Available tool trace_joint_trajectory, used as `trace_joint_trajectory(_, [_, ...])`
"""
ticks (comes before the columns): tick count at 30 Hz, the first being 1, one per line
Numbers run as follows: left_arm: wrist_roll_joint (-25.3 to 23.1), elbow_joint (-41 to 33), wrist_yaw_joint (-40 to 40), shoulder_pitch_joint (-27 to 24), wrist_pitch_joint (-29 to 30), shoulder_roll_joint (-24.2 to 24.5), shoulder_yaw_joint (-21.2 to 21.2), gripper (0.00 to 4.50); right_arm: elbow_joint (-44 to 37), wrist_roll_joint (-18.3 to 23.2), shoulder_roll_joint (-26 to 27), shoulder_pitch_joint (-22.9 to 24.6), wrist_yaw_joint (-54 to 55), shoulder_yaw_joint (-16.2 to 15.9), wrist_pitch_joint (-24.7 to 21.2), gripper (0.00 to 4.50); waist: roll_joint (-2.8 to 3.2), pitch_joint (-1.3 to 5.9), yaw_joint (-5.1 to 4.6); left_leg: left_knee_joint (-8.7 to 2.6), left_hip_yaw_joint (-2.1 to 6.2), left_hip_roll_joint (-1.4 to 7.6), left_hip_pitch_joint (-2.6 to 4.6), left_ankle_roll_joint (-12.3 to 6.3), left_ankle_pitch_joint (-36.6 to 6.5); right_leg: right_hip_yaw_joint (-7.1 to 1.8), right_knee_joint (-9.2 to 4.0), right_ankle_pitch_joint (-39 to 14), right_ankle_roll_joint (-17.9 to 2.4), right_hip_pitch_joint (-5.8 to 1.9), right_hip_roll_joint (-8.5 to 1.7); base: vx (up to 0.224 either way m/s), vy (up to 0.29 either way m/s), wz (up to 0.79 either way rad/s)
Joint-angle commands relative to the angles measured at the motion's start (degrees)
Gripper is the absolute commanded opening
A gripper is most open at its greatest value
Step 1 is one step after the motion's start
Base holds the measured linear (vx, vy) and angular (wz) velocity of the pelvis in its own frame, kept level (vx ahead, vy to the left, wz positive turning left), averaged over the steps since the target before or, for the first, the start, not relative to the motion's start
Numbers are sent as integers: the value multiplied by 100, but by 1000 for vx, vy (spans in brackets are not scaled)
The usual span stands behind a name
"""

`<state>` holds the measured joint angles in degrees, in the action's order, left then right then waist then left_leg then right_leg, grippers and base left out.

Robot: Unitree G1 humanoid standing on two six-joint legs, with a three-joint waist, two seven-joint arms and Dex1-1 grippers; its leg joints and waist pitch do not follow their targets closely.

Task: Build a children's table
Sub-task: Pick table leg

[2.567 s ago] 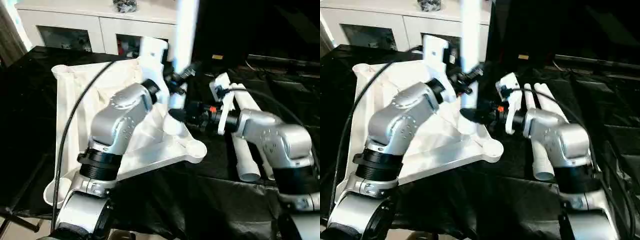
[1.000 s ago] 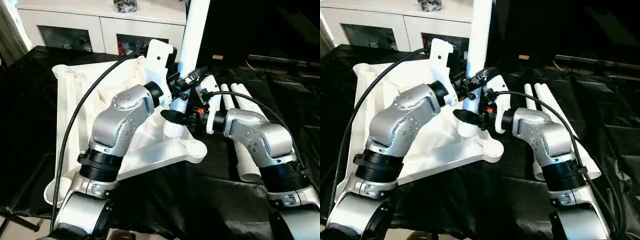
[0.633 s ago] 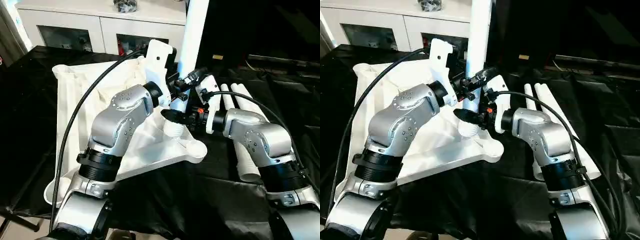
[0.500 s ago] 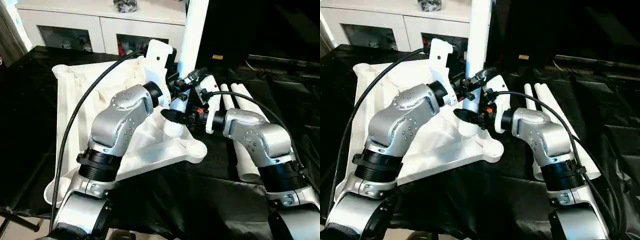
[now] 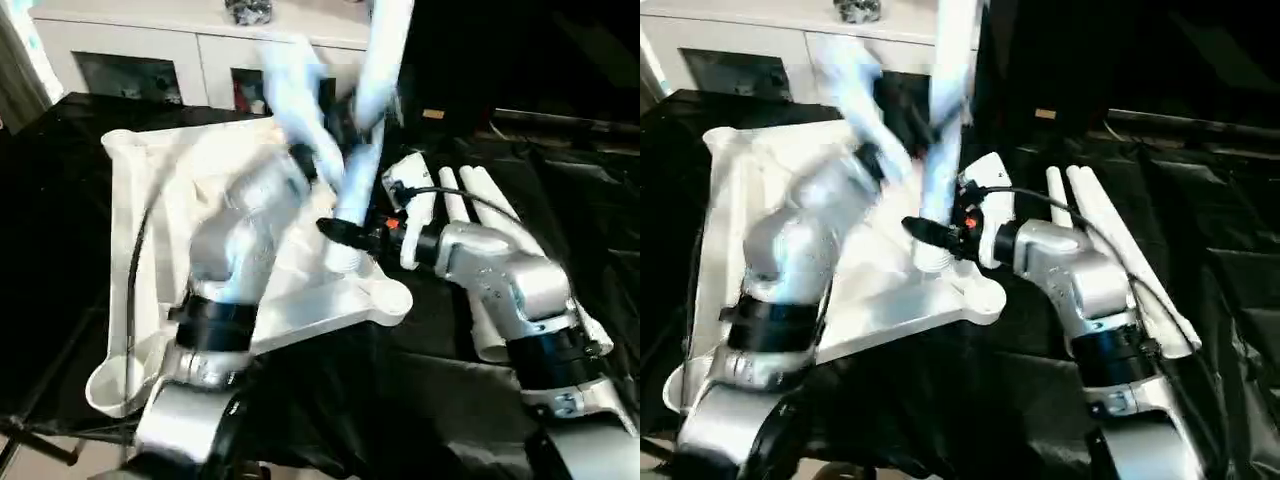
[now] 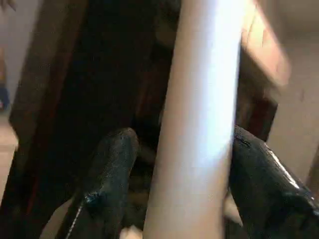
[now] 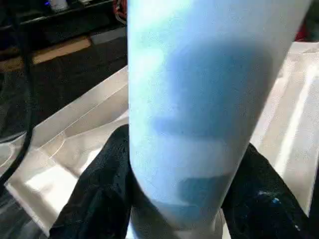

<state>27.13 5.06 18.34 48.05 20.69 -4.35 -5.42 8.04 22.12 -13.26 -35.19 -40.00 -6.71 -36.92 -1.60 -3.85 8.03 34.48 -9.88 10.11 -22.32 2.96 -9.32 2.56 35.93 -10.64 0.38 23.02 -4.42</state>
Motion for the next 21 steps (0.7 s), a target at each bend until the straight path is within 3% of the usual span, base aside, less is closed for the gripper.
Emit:
trace_joint_trajectory(1, [-45, -46, -153, 31, -165, 35, -158, 305, 36, -3, 46, 64, 223, 307, 198, 191, 0, 458, -4, -395, 88, 245, 110, 130, -1130, -206, -414, -698, -1159, -301, -364, 0, 0, 0])
trace_joint_trajectory(5, [-269, -230, -32, -99, -99, 331, -52, 305, 85, -46, 112, 121, 472, 468, 301, 191, 42, 466, 0, -411, 100, 252, 123, 183, -1150, -203, -404, -729, -1034, -290, -357, 0, 0, 0])
trace_joint_trajectory(9, [-456, -890, 704, -743, 303, 1237, 278, 305, 7, -164, 41, 385, 876, 744, 442, 191, 62, 465, -10, -434, 99, 261, 131, 281, -1131, -198, -372, -712, -990, -268, -351, 0, 0, 0])
trace_joint_trajectory(12, [-711, -1234, 1141, -1306, 335, 1804, 702, 305, -54, -251, -50, 622, 1005, 870, 638, 191, 74, 465, 7, -437, 81, 252, 165, 346, -1253, -204, -394, -855, -916, -228, -330, 0, 0, 0])
trace_joint_trajectory(13, [-762, -1304, 1284, -1531, 367, 1951, 871, 305, -85, -300, -69, 727, 1056, 910, 741, 191, 108, 454, -5, -449, 81, 256, 154, 358, -1316, -213, -394, -891, -925, -226, -334, 0, 0, 0])
trace_joint_trajectory(15, [-812, -1343, 1384, -1700, 390, 2052, 1004, 305, -111, -335, -78, 807, 1100, 936, 818, 191, 103, 448, -3, -464, 88, 253, 165, 398, -1494, -211, -415, -1076, -885, -212, -335, 0, 0, 0])
trace_joint_trajectory(16, [-939, -1341, 1467, -1886, 355, 2155, 1189, 305, -159, -358, -80, 892, 1139, 948, 849, 191, 181, 429, -21, -483, 97, 261, 176, 451, -1703, -213, -454, -1195, -858, -190, -328, 0, 0, 0])
trace_joint_trajectory(17, [-1117, -1232, 1577, -2139, 303, 2282, 1498, 305, -274, -427, -87, 1010, 1223, 926, 916, 191, 214, 425, -33, -480, 107, 255, 168, 472, -1780, -217, -442, -1247, -838, -194, -328, 0, 0, 0])
trace_joint_trajectory(18, [-1117, -1232, 1577, -2139, 303, 2282, 1498, 305, -274, -427, -87, 1010, 1223, 926, 916, 191, 155, 422, -48, -491, 100, 246, 160, 454, -1829, -222, -464, -1327, -768, -210, -322, 0, 0, 0])
trace_joint_trajectory(20, [-1437, -932, 1817, -2535, 132, 2432, 1999, 305, -614, -398, -73, 1219, 1351, 937, 788, 191, 257, 425, -47, -484, 109, 236, 161, 444, -1860, -235, -487, -1477, -729, -195, -329, 0, 0, 0])
trace_joint_trajectory(21, [-1471, -829, 1888, -2621, 123, 2433, 2101, 305, -719, -356, -66, 1265, 1376, 952, 688, 191, 214, 417, -62, -487, 101, 229, 151, 410, -1838, -238, -517, -1515, -674, -204, -322, 0, 0, 0])
